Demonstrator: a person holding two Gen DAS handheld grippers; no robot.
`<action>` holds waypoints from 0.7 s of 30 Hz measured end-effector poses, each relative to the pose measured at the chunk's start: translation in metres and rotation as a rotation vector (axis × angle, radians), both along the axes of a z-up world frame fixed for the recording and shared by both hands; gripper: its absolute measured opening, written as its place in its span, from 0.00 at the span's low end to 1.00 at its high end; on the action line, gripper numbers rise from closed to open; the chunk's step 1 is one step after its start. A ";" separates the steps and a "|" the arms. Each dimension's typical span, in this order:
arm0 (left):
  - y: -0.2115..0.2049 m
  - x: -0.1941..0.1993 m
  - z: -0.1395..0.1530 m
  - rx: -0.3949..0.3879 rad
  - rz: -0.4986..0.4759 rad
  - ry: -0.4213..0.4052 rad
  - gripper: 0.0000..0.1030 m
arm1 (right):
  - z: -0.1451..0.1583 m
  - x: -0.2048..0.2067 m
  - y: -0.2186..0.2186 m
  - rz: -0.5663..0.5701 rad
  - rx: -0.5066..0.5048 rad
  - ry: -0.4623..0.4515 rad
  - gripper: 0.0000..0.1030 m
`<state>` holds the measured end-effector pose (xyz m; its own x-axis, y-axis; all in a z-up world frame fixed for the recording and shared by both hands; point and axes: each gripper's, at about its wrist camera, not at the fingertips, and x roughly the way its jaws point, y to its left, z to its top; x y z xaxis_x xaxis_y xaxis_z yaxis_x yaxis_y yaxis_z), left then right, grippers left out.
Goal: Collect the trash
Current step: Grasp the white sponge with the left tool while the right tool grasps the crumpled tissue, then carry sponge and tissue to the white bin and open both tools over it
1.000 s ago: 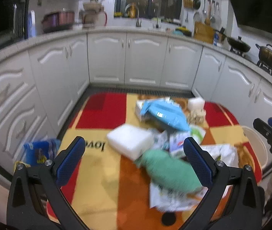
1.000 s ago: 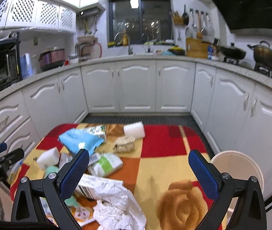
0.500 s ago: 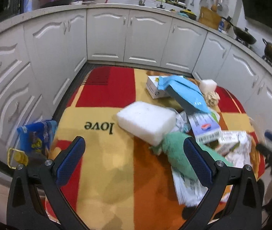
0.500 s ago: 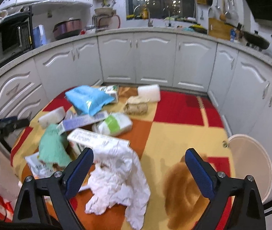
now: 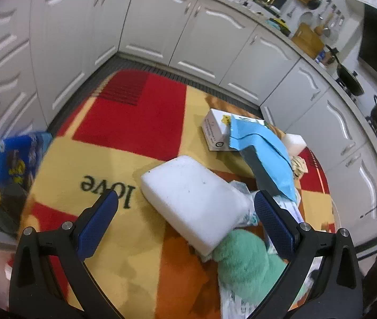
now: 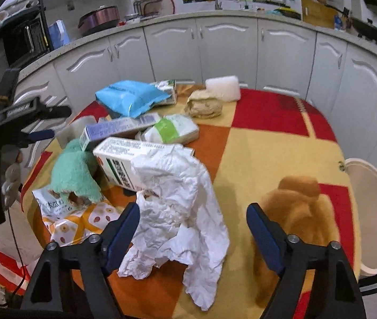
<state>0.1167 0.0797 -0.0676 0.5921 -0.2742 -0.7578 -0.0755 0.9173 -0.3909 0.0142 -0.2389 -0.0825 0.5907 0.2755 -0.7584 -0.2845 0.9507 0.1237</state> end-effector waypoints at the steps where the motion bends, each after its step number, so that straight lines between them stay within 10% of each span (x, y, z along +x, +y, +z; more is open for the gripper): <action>1: -0.001 0.003 -0.003 -0.013 0.001 0.008 0.99 | -0.004 0.002 0.001 0.006 0.009 0.015 0.70; 9: -0.001 0.012 -0.018 -0.057 -0.004 0.050 0.55 | -0.020 0.008 -0.002 0.037 0.086 0.066 0.28; 13: 0.010 0.006 -0.007 -0.065 0.005 0.031 0.37 | -0.011 0.003 -0.005 0.045 0.075 0.040 0.23; 21: 0.016 -0.011 0.023 -0.045 -0.016 -0.030 0.31 | 0.014 -0.008 -0.027 0.007 0.087 -0.027 0.22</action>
